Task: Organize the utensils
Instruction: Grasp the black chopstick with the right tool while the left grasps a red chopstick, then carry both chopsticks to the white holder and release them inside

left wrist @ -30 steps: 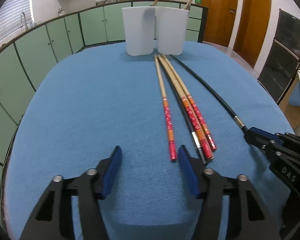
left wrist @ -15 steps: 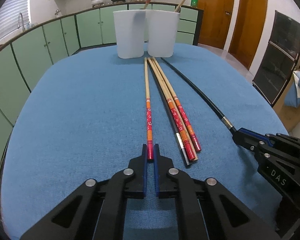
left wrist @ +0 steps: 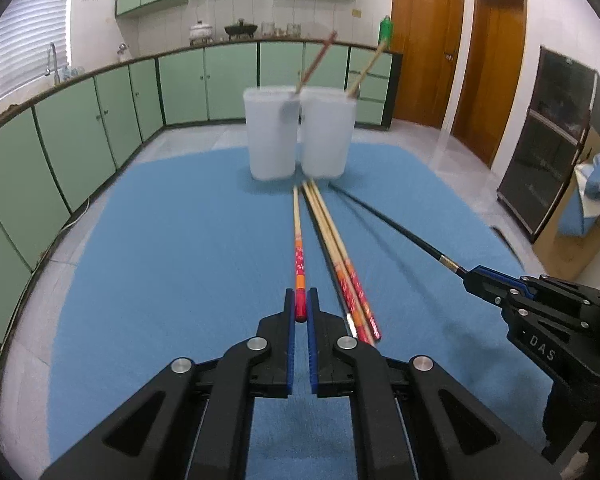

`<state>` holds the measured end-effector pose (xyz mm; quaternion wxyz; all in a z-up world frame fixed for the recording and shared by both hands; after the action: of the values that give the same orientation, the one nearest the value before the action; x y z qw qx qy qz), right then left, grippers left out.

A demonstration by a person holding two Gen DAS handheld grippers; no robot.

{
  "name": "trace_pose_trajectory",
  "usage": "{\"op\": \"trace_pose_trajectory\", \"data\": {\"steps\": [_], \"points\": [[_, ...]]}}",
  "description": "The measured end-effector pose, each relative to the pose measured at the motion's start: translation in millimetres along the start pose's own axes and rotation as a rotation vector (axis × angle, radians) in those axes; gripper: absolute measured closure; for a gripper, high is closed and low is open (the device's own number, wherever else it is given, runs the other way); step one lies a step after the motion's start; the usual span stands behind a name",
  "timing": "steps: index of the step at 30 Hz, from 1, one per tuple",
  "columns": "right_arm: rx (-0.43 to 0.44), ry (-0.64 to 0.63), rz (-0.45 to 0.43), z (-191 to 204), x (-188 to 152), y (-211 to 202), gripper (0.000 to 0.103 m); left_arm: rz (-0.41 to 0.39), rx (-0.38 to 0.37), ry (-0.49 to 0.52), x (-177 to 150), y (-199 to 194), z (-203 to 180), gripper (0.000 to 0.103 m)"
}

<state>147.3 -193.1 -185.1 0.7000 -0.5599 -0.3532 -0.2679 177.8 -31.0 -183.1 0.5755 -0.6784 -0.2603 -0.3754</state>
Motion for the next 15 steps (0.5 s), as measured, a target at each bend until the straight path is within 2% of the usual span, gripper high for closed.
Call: {"op": "trace_pose_trajectory", "data": {"steps": [15], "points": [[0.061, -0.039, -0.132, 7, 92, -43, 0.097, -0.212, -0.020, 0.004, 99, -48, 13, 0.098]]}}
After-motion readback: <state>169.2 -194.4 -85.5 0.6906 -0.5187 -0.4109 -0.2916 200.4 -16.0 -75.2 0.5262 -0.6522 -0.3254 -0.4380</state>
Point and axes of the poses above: each gripper's, at about its wrist camera, not at the fingertips, and y roughly the way its jaws point, z to its left, x to its top, the point moved 9 cm from there along y, roughly the way its jaws point, and after that the axes turned 7 degrees about -z, right-handed, at the moved point
